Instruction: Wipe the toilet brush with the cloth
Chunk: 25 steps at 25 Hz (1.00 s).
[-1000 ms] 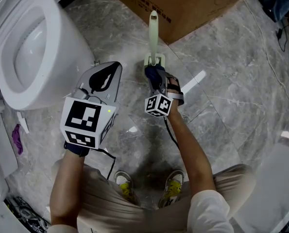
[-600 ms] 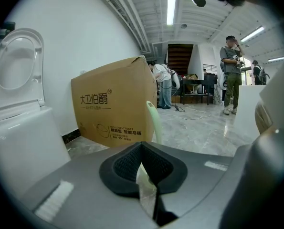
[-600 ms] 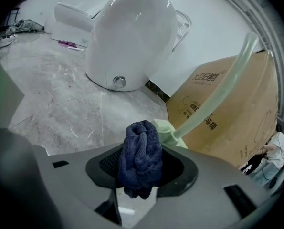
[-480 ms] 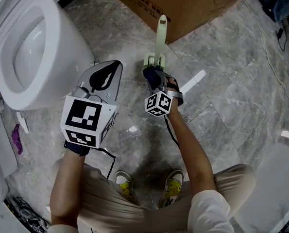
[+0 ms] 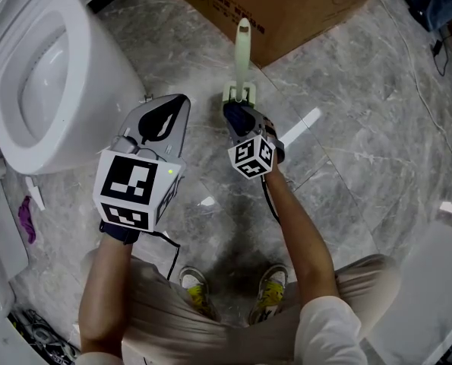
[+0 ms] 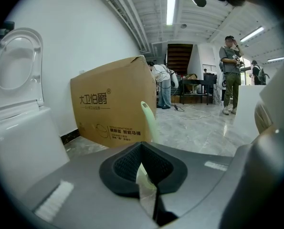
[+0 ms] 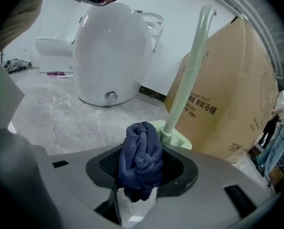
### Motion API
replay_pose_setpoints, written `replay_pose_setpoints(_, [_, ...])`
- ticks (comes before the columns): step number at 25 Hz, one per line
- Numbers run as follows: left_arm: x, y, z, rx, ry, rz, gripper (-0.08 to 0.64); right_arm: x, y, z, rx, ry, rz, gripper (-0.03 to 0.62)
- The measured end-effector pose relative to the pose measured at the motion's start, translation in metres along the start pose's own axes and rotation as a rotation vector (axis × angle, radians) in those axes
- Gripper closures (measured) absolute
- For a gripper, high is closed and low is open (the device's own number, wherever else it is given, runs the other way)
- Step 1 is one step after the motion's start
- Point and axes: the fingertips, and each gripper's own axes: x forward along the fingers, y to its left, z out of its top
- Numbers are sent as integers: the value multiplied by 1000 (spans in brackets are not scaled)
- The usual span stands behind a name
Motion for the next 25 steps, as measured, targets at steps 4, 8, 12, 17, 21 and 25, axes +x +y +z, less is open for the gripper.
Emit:
replay_pose_setpoints(4, [-1,0,1,1,-1,4,558,0,1,3,-8,-3,0,411])
replay_pose_setpoints(8, [-1,0,2,1,-3,4,558,1,6,8,-22,-12,8,411])
replay_pose_setpoints(12, [0,0,1,2,2,4,558,1,10,12,-35,-15,20,411])
replay_pose_setpoints(17, [1,-1,2,3,-1,2,558,-2,16,27,-71,-60,38,408])
replay_pose_setpoints(21, [-1,-1,3,4,-3,2,558,-4,18,39,-108,-105,29,408])
replay_pose_setpoints(25, [-4,2,2,2,-5,10,558,-5,13,44,-112,-120,-7,408])
